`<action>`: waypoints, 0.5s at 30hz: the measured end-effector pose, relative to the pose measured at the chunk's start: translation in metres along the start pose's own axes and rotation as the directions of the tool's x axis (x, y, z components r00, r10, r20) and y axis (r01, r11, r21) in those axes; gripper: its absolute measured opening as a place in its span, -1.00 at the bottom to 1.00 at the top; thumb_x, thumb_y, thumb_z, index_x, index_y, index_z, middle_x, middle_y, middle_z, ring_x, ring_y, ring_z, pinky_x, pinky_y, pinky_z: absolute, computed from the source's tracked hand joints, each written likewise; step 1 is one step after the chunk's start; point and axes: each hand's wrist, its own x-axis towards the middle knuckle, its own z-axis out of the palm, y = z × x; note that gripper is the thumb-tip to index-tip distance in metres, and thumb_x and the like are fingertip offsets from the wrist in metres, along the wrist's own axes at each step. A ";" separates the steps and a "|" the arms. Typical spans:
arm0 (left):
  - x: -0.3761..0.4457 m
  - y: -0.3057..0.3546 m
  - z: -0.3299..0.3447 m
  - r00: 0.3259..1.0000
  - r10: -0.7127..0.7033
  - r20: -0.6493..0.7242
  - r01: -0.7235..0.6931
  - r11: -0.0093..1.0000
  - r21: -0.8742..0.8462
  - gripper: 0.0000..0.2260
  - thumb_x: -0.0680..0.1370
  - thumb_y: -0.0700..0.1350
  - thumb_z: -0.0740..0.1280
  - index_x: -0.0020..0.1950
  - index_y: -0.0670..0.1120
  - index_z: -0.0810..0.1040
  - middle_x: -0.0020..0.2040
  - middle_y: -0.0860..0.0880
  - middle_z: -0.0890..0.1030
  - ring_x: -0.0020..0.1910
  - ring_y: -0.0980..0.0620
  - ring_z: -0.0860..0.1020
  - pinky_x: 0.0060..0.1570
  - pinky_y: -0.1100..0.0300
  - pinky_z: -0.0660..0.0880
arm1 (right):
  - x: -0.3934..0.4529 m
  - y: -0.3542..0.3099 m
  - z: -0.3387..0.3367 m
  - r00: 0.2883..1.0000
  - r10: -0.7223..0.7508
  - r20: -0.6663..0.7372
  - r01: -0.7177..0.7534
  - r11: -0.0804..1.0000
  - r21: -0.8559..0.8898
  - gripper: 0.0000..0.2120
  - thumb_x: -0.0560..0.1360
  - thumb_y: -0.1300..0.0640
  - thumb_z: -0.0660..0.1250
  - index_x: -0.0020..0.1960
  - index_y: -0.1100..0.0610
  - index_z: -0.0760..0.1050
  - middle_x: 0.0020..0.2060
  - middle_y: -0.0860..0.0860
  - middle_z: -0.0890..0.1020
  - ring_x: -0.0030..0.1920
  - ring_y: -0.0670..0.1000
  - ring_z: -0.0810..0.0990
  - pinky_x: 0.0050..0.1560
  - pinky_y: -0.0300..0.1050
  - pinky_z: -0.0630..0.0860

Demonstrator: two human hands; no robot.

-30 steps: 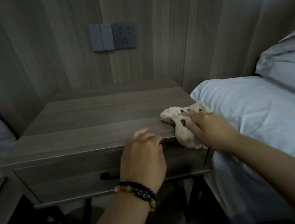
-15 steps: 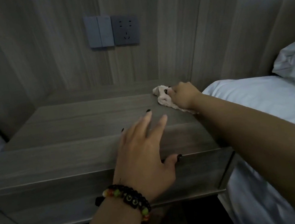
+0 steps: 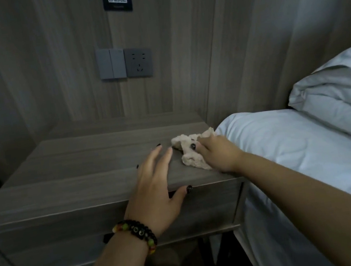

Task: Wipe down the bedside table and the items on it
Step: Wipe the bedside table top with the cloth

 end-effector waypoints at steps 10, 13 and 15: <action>-0.037 0.006 -0.035 0.940 -0.219 -0.261 0.226 0.974 -0.002 -0.95 0.51 -0.05 0.37 -0.13 0.10 0.56 -0.20 0.23 0.54 -0.22 0.28 0.50 -0.28 0.43 0.36 | -0.009 -0.001 -0.003 0.983 0.157 -0.100 -0.167 0.981 -0.098 -0.60 0.67 0.06 0.01 0.02 0.29 0.53 -0.01 0.27 0.63 0.02 0.26 0.56 -0.02 -0.01 0.38; -0.035 -0.007 -0.038 0.891 -0.451 -0.049 0.450 0.893 -0.029 -0.79 0.57 0.02 0.27 -0.23 0.04 0.59 -0.29 0.13 0.62 -0.29 0.20 0.56 -0.34 0.29 0.46 | -0.016 -0.015 0.004 0.992 0.075 -0.102 -0.086 0.990 -0.114 -0.65 0.66 0.06 0.03 -0.13 0.20 0.48 -0.11 0.20 0.63 -0.09 0.20 0.56 -0.05 -0.05 0.43; -0.036 -0.013 -0.036 0.849 -0.519 0.097 0.527 0.845 -0.093 -0.71 0.60 0.02 0.22 -0.25 0.01 0.63 -0.29 0.08 0.66 -0.26 0.12 0.62 -0.19 0.18 0.56 | -0.033 -0.026 0.004 0.996 0.028 -0.082 -0.035 0.996 -0.086 -0.67 0.65 0.04 0.06 -0.25 0.10 0.38 -0.20 0.16 0.60 -0.19 0.13 0.53 -0.16 -0.10 0.35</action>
